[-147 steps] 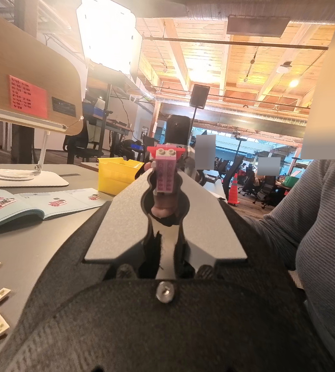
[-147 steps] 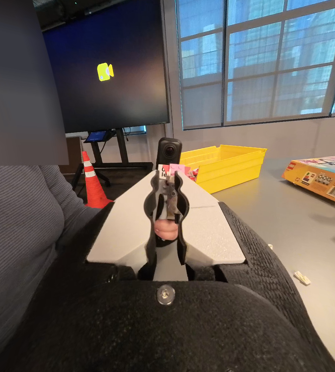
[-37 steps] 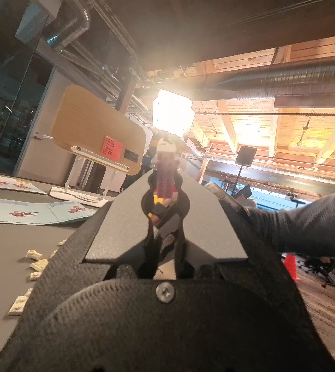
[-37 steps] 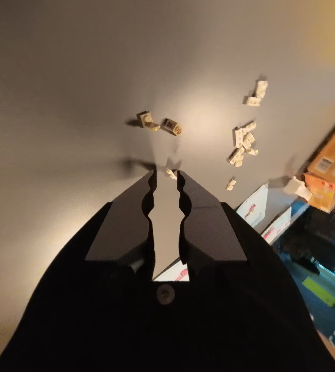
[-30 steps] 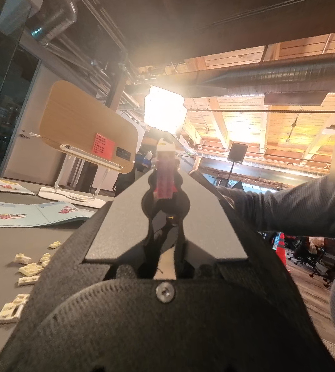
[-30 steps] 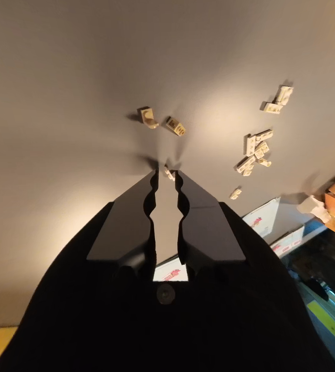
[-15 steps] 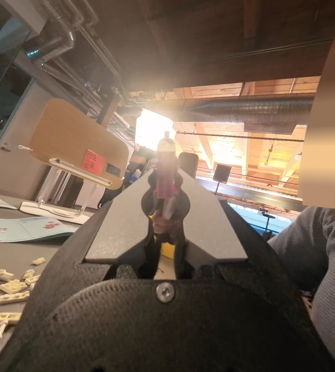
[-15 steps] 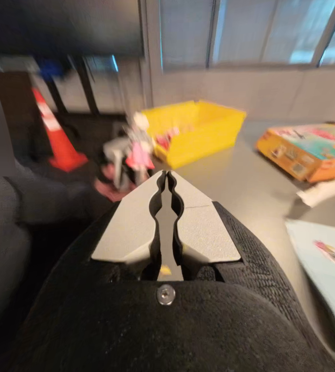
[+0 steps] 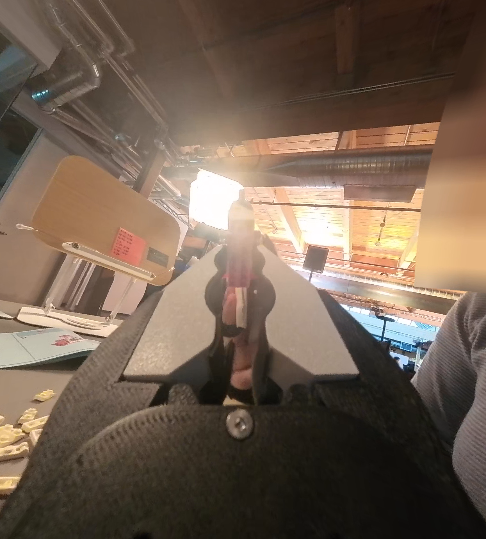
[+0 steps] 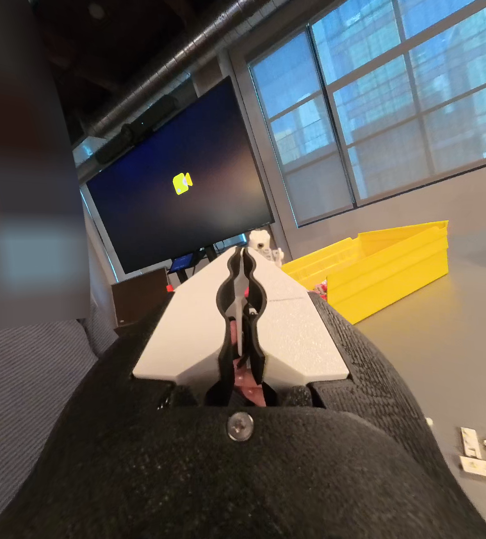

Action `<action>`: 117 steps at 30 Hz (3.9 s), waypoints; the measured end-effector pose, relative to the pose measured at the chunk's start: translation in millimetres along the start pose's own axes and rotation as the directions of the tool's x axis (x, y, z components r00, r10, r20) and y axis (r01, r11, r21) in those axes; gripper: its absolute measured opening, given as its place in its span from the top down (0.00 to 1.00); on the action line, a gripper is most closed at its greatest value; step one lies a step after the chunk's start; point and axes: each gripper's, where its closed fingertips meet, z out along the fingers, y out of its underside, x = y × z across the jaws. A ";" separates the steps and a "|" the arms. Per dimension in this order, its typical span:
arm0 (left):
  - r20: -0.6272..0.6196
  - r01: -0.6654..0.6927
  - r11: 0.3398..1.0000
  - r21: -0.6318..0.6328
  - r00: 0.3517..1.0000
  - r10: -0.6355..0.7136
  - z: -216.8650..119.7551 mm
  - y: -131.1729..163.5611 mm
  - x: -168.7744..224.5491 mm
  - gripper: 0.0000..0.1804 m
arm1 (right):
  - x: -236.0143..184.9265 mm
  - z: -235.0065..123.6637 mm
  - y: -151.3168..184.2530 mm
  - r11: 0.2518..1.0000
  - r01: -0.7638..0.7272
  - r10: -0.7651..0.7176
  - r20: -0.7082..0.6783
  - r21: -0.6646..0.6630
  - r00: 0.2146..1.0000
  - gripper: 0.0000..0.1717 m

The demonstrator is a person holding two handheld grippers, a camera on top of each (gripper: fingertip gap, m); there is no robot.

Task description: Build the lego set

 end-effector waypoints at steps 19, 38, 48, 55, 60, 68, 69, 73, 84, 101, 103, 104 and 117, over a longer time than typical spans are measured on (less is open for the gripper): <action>-0.035 0.121 0.988 -0.094 0.992 -0.125 8.2 18.7 5.4 0.92 | 2.6 -8.0 -4.4 0.986 -0.130 0.124 0.066 0.105 0.990 1.00; 0.089 0.013 0.996 -0.090 0.996 -0.005 1.9 14.0 -12.7 0.92 | 104.9 -177.5 97.3 0.550 -0.229 -0.300 -0.446 -0.803 0.843 1.00; 0.041 0.085 0.984 -0.153 0.996 -0.080 7.2 28.6 -7.7 0.92 | 28.1 -51.9 26.0 0.861 0.193 -0.307 -0.178 -0.470 0.935 0.71; 0.012 0.124 0.973 -0.195 0.992 -0.124 8.9 37.7 -2.7 0.92 | 17.2 -44.2 33.6 0.914 0.107 -0.163 -0.113 -0.392 0.980 0.83; 0.025 0.147 0.963 -0.226 0.989 -0.146 8.5 44.4 -3.6 0.92 | 16.3 -50.0 31.9 0.925 0.088 -0.133 -0.098 -0.370 0.986 0.84; 0.030 0.179 0.928 -0.328 0.983 -0.180 11.2 63.4 -2.0 0.91 | 12.7 -55.6 27.1 0.941 0.059 -0.089 -0.077 -0.334 0.993 0.87; 0.023 0.185 0.925 -0.333 0.982 -0.188 11.2 64.0 -0.5 0.91 | 11.7 -55.9 26.7 0.942 0.057 -0.086 -0.072 -0.331 0.994 0.87; 0.056 0.127 0.925 -0.357 0.992 -0.115 11.1 65.6 -5.4 0.91 | 27.7 -70.6 19.4 0.928 0.107 -0.176 -0.166 -0.357 0.970 0.82; 0.140 -0.039 0.906 -0.421 0.984 0.107 10.0 73.0 -22.6 0.91 | 83.6 -174.2 85.2 0.190 0.008 -0.624 -0.115 -0.982 0.773 0.90; 0.141 -0.042 0.927 -0.372 0.985 0.101 8.0 63.0 -21.4 0.91 | 91.2 -135.2 71.5 0.268 0.002 -0.468 -0.128 -0.963 0.874 1.00; 0.145 -0.026 0.933 -0.359 0.986 0.083 7.6 60.9 -22.2 0.91 | 57.1 -76.6 24.6 0.684 0.161 -0.373 -0.152 -0.711 0.915 1.00; 0.143 -0.018 0.935 -0.354 0.987 0.074 7.6 60.4 -21.9 0.91 | 32.2 -55.9 1.1 0.824 0.201 -0.300 -0.108 -0.530 0.948 1.00; 0.081 -0.002 0.949 -0.315 0.996 0.029 9.4 54.8 -11.1 0.91 | 9.1 -27.8 10.4 0.979 -0.101 0.120 0.101 -0.175 0.988 1.00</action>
